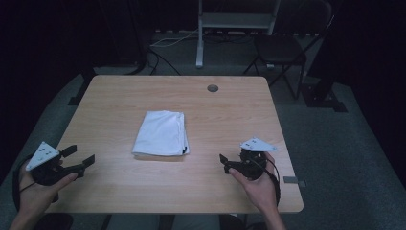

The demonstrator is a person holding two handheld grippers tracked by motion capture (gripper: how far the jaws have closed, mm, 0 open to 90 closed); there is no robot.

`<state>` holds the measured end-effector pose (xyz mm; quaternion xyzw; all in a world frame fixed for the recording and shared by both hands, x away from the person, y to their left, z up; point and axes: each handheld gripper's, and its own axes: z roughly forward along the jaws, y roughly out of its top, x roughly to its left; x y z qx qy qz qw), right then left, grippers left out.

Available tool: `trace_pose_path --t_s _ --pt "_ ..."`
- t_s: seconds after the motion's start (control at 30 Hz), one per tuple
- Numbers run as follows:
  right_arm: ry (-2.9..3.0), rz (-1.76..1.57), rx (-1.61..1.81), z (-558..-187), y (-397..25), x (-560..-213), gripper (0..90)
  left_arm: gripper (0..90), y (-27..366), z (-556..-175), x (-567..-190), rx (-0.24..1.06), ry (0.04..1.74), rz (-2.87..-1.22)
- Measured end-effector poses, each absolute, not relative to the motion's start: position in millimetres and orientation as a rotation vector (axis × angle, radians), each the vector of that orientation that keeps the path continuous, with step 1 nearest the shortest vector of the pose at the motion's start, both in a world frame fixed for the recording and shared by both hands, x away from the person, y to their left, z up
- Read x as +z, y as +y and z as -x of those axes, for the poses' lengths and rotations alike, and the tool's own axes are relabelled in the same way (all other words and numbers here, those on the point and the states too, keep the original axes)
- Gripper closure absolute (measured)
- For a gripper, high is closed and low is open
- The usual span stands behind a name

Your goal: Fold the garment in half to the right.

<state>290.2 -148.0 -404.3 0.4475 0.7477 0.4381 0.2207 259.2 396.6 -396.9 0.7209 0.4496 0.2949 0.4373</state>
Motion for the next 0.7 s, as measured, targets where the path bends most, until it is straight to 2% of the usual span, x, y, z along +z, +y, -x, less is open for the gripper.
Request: trace_pose_path --t_s 0.7 --pt "2.010 -1.285 1.187 -280.6 -171.7 -411.1 12.9 21.7 415.2 -256.7 -411.1 0.722 1.197 -1.761"
